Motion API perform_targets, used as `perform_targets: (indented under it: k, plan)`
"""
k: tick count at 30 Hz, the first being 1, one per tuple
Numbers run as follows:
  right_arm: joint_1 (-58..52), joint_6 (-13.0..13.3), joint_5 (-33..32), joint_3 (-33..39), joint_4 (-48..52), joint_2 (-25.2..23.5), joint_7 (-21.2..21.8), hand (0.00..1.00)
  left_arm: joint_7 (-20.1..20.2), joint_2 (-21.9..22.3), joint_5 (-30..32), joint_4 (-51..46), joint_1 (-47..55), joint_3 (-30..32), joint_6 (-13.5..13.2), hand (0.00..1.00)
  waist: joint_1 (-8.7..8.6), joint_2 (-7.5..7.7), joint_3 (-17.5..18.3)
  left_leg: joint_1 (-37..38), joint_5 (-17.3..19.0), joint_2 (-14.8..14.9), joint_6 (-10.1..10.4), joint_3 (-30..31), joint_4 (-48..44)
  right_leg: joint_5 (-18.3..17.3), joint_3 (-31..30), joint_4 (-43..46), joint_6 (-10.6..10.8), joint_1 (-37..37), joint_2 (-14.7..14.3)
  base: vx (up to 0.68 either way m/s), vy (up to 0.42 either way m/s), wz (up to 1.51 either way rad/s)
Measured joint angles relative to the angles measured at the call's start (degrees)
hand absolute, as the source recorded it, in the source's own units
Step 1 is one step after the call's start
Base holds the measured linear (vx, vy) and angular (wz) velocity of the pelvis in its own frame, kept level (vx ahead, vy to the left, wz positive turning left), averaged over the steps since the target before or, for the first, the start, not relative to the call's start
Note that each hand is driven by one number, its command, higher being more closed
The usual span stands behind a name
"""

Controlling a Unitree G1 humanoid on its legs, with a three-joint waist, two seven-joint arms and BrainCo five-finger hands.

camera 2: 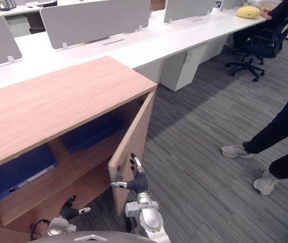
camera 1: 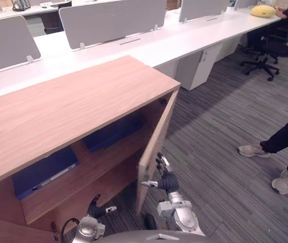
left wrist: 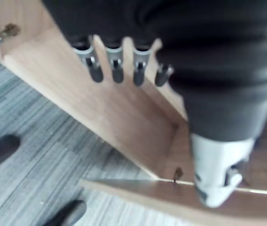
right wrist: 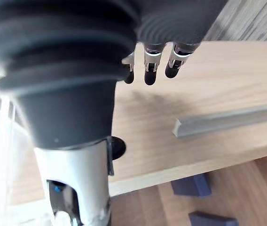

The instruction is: Walk over to the cabinet, pick up the folder, carry it to the office cabinet, place the folder inside the office cabinet, then close the office cabinet door

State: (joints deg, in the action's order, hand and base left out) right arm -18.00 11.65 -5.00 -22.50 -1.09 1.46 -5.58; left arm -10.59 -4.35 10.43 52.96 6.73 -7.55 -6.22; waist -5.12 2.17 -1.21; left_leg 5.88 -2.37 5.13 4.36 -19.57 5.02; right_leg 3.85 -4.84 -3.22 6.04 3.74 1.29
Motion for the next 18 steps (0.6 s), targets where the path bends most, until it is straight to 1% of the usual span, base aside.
perform_targets:
  k: [1,2,3,4,5,6,7,8,9,11,12,13,14,15,17,18]
  plan:
    - [0.72,0.00,0.01,-1.16,-0.64,0.02,0.47,0.00,-0.01,0.03,0.01,0.01,0.07,-0.59,-0.02,0.00,0.44,-0.79,-0.18,-0.63,-0.12,0.31,-0.31,0.92,0.03,-1.67,1.02,0.48,0.79,-0.06,0.15,-0.02,0.061,0.42]
    - [2.13,0.11,0.05,-2.13,-2.67,-0.48,0.66,0.00,-0.16,-0.20,0.02,-0.06,0.08,-1.08,-0.07,0.00,0.42,0.54,-0.27,-0.87,-0.39,-0.41,-0.45,2.21,0.04,-1.49,1.26,1.37,-1.67,-0.10,0.59,-0.02,0.061,0.52]
    - [2.68,0.12,0.06,-1.91,-3.76,-1.04,0.52,0.00,-0.21,-0.45,0.02,-0.02,0.09,-1.05,-0.03,0.00,0.44,1.88,0.02,-0.75,-0.62,-0.97,-0.59,2.70,0.04,-1.55,1.53,1.83,-1.45,-0.15,0.93,-0.02,0.052,0.58]
    - [3.85,0.04,0.20,-1.50,-5.56,-0.66,0.54,0.00,-0.22,-0.90,0.02,-0.09,0.74,-1.14,-0.04,0.00,0.93,1.88,0.08,-0.91,-0.92,-1.44,-0.99,3.34,0.04,-1.79,2.37,2.16,-1.15,-0.22,1.39,-0.01,0.036,0.41]
    - [5.41,0.02,0.26,-1.17,-7.07,-0.16,0.15,0.00,-0.17,-0.95,0.00,-0.73,0.91,-1.04,-0.07,0.00,1.73,2.25,0.06,-0.90,-0.96,-1.63,-1.09,3.89,0.04,-2.40,2.35,1.89,-0.34,-0.67,1.58,0.00,0.033,0.29]
    - [6.30,-0.05,0.32,-0.98,-7.59,0.14,0.12,0.00,-0.20,-1.02,0.00,-0.75,0.83,-1.02,-0.07,0.00,2.08,2.24,0.05,-1.02,-0.98,-1.54,-1.21,3.98,0.04,-3.19,2.37,1.86,0.25,-0.68,1.61,0.02,0.018,0.11]
    - [8.52,-0.08,0.43,-0.78,-9.24,0.46,-0.03,0.00,-0.18,-1.11,-0.02,-0.78,0.85,-1.03,-0.09,0.00,2.36,2.07,0.02,-1.51,-0.96,-1.14,-1.46,4.34,0.06,-3.89,2.58,1.96,0.15,-0.77,1.53,0.00,0.028,0.15]
    - [10.37,-0.12,0.82,-0.38,-10.75,0.37,-0.05,0.00,-0.11,-1.66,-0.03,-0.86,0.66,-0.89,-0.07,0.00,2.38,2.72,-0.22,-1.74,-1.17,-1.92,-1.70,5.06,0.05,-3.74,2.76,2.04,-1.36,-0.65,1.98,0.00,0.035,0.22]
    - [10.94,-0.21,0.89,0.09,-11.42,0.46,-0.06,0.00,-0.10,-2.03,-0.02,-0.85,0.63,-0.68,-0.06,0.00,2.47,2.83,-0.26,-1.84,-1.20,-2.25,-1.74,5.52,0.05,-3.84,3.19,2.11,-1.18,-0.67,2.29,-0.01,0.051,0.37]
    - [12.13,-0.73,0.93,2.42,-11.91,1.65,-0.10,0.00,0.05,-1.82,-0.09,-2.07,0.93,0.44,-0.06,0.00,4.03,2.71,-0.47,-2.26,-1.29,-2.62,-1.95,6.58,0.05,-5.04,4.06,1.76,0.54,-0.90,2.84,0.01,0.026,0.32]
    - [12.27,-0.78,0.93,3.13,-12.05,1.71,-0.12,0.00,0.09,-1.80,-0.10,-2.26,0.95,0.76,-0.06,0.00,4.42,2.39,-0.52,-2.71,-1.46,-2.48,-2.28,7.13,0.06,-5.70,4.27,1.67,1.36,-0.89,2.78,0.02,-0.002,0.29]
    - [12.76,-0.77,0.93,4.06,-12.68,1.99,-0.26,0.00,0.13,-1.60,-0.13,-2.51,0.97,0.91,-0.07,0.00,4.76,2.22,-0.60,-3.39,-1.62,-2.13,-2.57,7.85,0.07,-5.49,5.13,1.94,0.01,-0.90,2.34,0.02,0.003,0.39]
    - [13.48,-0.86,0.96,5.11,-13.75,1.74,-0.63,0.00,0.19,-2.25,-0.14,-2.53,1.01,1.16,-0.05,0.00,4.59,3.00,-0.91,-3.72,-1.79,-2.92,-2.61,8.63,0.06,-5.60,5.59,2.34,-1.16,-0.66,2.89,0.01,0.043,0.55]
    - [13.90,-1.38,1.02,6.13,-14.76,1.83,-0.83,0.00,0.32,-2.48,-0.27,-2.55,1.09,1.96,0.00,0.00,4.69,3.39,-1.15,-3.90,-1.87,-3.63,-2.70,9.20,0.06,-5.50,5.80,2.59,-0.94,-0.64,3.54,0.01,0.053,0.54]
    - [13.77,-1.99,2.11,7.87,-16.27,2.27,-0.95,0.00,0.32,-2.07,-0.39,-2.81,1.08,3.03,-0.01,0.00,5.37,3.30,-1.12,-4.65,-1.87,-4.05,-2.71,10.27,0.06,-5.70,5.80,2.15,-0.65,-0.59,3.60,0.03,0.037,0.41]
    - [13.73,-2.13,2.95,8.64,-16.39,2.49,-0.90,0.00,0.41,-2.05,-0.43,-2.81,1.02,3.34,-0.01,0.00,5.37,3.24,-1.24,-5.24,-1.86,-4.09,-2.71,10.40,0.06,-5.90,5.87,1.77,-0.37,-0.57,3.81,0.05,0.019,0.24]
